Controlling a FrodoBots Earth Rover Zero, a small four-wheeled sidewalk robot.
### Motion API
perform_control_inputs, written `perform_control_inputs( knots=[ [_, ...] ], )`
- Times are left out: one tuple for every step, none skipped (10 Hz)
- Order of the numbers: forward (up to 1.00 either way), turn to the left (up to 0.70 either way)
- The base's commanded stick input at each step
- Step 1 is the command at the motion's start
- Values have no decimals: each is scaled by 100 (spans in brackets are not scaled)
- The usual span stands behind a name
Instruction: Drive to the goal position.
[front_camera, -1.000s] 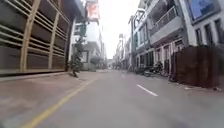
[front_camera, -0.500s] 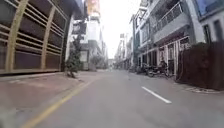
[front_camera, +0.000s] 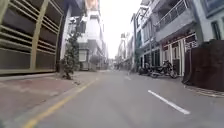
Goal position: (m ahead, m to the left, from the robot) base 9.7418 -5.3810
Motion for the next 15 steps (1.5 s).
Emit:
perform_control_inputs(
  knots=[
    [100, -22],
    [100, 6],
    [100, 6],
    [100, 6],
    [100, 6],
    [100, 6],
    [100, 6],
    [100, 6],
    [100, 6],
    [100, 6],
    [100, 6],
    [100, 6],
    [100, 6],
    [100, 6],
    [100, -6]
  ],
)
